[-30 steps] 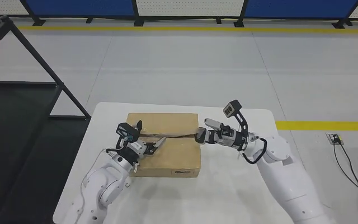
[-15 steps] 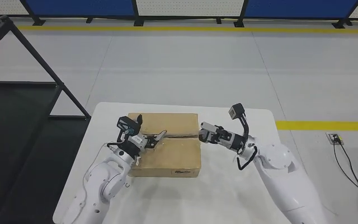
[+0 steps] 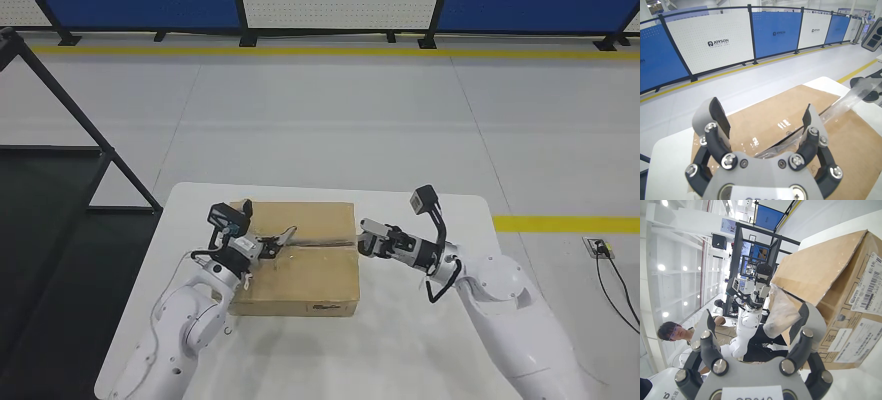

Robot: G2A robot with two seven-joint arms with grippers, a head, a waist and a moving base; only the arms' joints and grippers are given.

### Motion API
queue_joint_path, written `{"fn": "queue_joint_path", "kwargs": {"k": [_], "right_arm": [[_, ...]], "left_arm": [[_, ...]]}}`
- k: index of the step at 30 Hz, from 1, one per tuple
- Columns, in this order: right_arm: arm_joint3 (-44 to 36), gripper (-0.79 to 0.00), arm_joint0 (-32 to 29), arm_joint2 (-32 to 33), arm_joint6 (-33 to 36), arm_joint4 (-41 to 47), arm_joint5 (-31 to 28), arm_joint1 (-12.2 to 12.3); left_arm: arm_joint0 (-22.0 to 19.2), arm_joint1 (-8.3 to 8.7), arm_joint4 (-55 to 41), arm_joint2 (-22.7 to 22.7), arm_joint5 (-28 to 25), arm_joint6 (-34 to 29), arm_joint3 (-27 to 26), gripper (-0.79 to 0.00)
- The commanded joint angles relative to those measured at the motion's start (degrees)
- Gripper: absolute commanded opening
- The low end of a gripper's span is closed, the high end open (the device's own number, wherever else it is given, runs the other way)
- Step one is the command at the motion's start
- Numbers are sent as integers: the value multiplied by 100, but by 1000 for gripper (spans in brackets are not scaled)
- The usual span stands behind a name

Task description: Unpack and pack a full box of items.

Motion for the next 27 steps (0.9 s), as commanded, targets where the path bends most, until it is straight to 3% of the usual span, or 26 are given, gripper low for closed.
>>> {"fn": "queue_joint_path", "kwargs": {"k": [1,8,13,27], "right_arm": [[-8,0,-6,-1,1,-5,20,2],[-54,0,21,-56,-20,-38,94,-5],[-8,0,75,-77,-1,3,90,-12],[1,0,77,-126,-23,21,63,-22]], "left_arm": [[47,4,-109,-36,-149,-12,-83,0],[589,150,318,-423,-892,-258,-627,0],[821,207,783,-538,-951,-443,-825,0],[372,129,1148,-335,-367,-200,-411,0]]}}
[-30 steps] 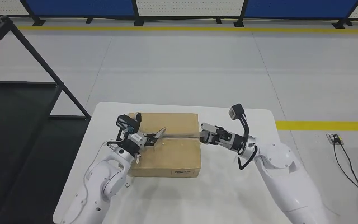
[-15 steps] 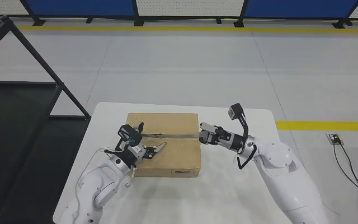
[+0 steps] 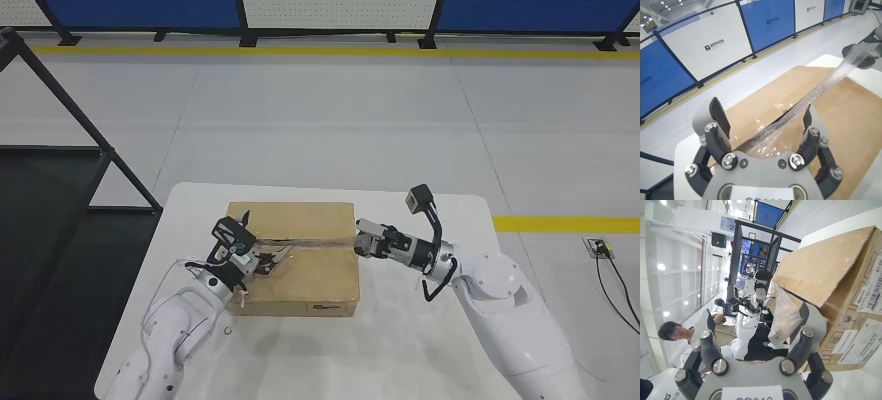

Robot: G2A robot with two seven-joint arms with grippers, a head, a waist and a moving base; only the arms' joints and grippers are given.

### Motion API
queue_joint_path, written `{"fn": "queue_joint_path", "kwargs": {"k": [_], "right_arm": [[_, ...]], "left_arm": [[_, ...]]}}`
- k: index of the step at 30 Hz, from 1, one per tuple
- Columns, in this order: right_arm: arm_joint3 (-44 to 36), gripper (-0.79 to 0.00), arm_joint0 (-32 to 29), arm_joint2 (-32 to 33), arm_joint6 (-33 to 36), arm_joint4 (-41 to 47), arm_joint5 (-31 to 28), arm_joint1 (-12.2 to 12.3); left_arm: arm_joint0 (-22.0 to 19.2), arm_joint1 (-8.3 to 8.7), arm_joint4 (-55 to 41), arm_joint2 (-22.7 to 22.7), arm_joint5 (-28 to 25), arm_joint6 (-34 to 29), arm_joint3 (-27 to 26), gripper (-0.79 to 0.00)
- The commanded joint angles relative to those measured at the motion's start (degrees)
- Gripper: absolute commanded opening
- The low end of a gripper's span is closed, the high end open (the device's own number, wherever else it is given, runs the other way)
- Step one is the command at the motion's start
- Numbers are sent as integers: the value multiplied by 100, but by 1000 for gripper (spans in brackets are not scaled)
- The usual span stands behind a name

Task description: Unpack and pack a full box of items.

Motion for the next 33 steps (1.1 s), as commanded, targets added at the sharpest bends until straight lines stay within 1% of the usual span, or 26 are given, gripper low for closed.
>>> {"fn": "queue_joint_path", "kwargs": {"k": [1,4,7,10,14,19,23,26,33], "right_arm": [[-13,0,-9,3,-1,-1,2,2],[-38,0,-22,10,-3,-24,5,6],[-61,0,-34,20,-2,-26,16,10],[-82,0,-45,28,-14,-38,21,13],[-99,0,-44,24,-12,-50,35,15],[-66,0,-55,60,-61,-67,9,22],[-45,0,-125,152,-582,-421,-21,39],[-80,0,-198,180,-995,-877,-33,55],[-24,0,-220,66,-1365,-1573,-194,54]], "left_arm": [[-73,-14,12,40,39,10,93,0],[-167,-30,34,85,65,3,201,0],[-160,-36,-99,107,-102,-16,169,0],[-155,-37,13,82,20,44,175,0],[-247,-63,24,110,200,123,260,0],[-366,-96,15,183,282,98,398,0],[-412,-115,-21,222,279,91,448,0],[-421,-125,-62,225,278,78,444,0],[-414,-138,-117,202,258,46,431,0]]}}
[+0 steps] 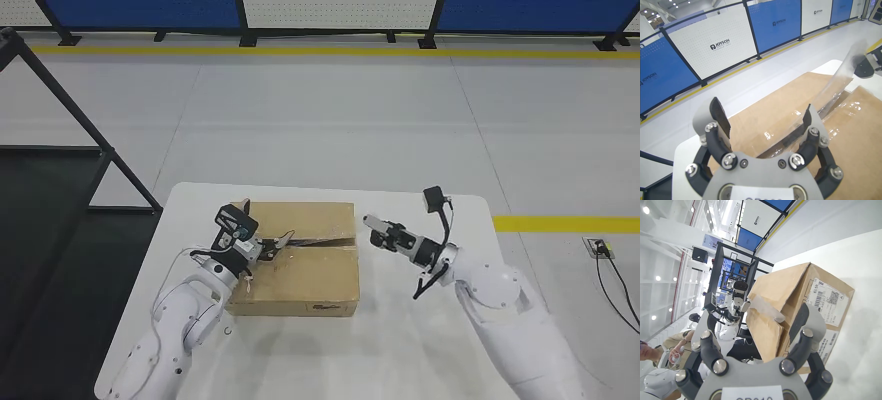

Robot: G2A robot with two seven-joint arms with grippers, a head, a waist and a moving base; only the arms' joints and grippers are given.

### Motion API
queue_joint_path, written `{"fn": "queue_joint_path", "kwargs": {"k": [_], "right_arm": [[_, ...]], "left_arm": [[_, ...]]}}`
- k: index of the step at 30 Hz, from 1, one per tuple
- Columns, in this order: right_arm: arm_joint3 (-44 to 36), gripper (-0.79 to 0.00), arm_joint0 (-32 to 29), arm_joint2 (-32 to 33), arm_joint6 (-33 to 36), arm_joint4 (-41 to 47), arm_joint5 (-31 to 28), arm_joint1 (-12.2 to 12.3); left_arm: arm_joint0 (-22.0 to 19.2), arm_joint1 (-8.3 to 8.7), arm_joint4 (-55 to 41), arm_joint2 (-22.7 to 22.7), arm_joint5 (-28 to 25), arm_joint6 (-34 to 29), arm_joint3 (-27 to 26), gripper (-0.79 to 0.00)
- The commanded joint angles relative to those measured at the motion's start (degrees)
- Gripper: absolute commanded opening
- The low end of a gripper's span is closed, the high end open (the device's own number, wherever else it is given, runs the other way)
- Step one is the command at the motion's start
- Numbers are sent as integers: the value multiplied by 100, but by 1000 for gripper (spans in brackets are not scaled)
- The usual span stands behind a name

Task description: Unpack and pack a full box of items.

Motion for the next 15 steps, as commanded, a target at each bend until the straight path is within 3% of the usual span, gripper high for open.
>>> {"fn": "queue_joint_path", "kwargs": {"k": [1,4,5,6,15], "right_arm": [[34,0,24,-50,-225,-223,-1,-13],[43,-34,41,-136,-537,-503,-45,-36],[45,-259,42,-153,-623,-568,-72,-43],[44,-394,38,-162,-711,-609,-120,-49],[23,-720,5,-210,-1018,-932,-210,-78]], "left_arm": [[2,-3,-14,-5,-5,-18,1,0],[2,-9,-48,-12,-15,-63,3,0],[0,-11,-54,-14,-20,-78,2,0],[-1,-12,-56,-16,-22,-85,0,0],[-15,-28,-111,-33,-48,-144,6,0]]}}
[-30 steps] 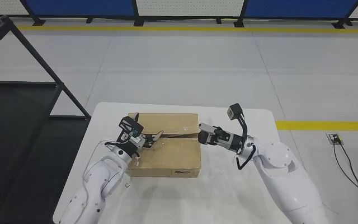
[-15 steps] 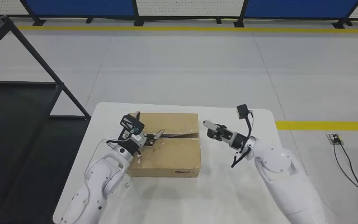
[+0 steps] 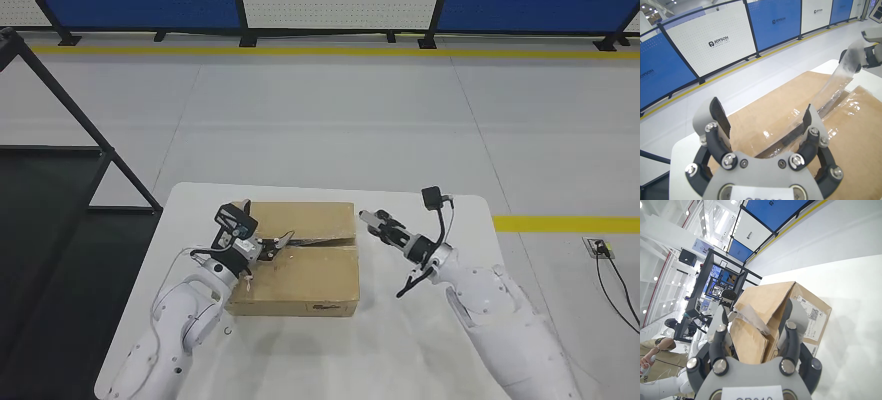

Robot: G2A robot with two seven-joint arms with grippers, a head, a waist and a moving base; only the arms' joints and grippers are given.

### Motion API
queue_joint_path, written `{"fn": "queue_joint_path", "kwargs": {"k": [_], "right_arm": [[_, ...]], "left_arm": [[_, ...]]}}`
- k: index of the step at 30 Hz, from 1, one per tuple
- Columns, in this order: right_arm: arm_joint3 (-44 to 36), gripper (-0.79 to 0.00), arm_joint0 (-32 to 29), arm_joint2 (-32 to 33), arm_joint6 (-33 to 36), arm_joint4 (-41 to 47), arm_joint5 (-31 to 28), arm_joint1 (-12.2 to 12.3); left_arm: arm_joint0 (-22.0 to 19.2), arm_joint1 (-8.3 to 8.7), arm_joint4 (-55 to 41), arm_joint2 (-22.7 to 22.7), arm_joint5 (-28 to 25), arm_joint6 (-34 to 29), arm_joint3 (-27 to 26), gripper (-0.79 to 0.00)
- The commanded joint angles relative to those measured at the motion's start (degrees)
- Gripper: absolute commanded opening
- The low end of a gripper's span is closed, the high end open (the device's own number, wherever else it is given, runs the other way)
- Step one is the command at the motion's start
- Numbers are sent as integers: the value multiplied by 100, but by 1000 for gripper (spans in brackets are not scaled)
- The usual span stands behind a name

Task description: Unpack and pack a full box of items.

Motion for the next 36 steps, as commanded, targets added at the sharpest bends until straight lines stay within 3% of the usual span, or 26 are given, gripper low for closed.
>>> {"fn": "queue_joint_path", "kwargs": {"k": [1,11,19,36], "right_arm": [[-10,-770,-10,-3,1,-31,-10,-3],[-390,-785,-234,126,218,217,48,11],[-804,-785,-492,326,899,636,311,73],[-781,-785,-515,303,908,563,1204,72]], "left_arm": [[-5,-3,-1,-3,-5,-8,1,0],[-7,-17,-5,-1,-56,-15,14,0],[17,-25,-7,-19,-72,23,-6,0],[53,-36,-8,-62,-108,-4,-14,0]]}}
